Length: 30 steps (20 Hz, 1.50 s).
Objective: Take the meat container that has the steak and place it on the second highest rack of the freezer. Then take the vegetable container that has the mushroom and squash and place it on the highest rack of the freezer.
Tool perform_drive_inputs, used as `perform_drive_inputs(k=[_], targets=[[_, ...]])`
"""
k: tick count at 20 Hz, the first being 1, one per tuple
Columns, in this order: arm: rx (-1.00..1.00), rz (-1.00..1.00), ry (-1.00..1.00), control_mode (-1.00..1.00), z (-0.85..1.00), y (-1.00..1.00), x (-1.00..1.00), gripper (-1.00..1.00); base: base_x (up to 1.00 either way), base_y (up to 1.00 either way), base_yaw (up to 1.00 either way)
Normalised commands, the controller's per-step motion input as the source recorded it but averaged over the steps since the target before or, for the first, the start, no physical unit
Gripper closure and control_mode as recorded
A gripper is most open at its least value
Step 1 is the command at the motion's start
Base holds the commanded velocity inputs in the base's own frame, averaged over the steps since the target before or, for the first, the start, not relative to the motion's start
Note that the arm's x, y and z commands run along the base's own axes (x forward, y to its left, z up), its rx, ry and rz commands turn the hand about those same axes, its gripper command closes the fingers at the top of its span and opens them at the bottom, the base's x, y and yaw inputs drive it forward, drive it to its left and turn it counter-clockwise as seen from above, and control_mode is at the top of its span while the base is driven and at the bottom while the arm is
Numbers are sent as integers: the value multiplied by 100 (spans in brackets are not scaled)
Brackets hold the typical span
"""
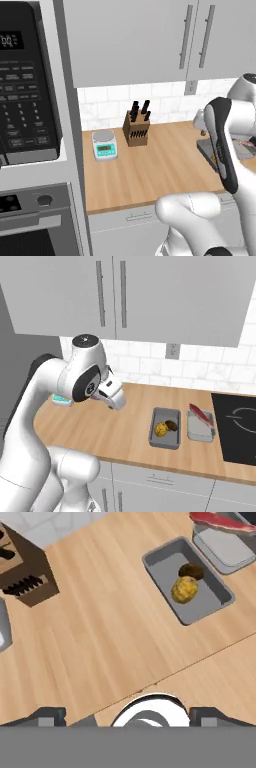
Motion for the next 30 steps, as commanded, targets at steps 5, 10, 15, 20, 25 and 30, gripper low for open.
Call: perform_drive_inputs(k=[5,10,15,20,25,30], targets=[[22,-24,-15,-100,-11,-100,32,-100,0,0,0],[38,-47,-3,-100,-29,-100,38,-100,0,0,0],[36,-76,1,-100,-62,-56,4,-100,0,0,0],[33,-46,22,-100,-76,-30,-15,-100,0,0,0],[8,-3,8,-100,-43,-6,11,-100,0,0,0],[6,4,12,-100,-44,-34,41,-100,0,0,0]])
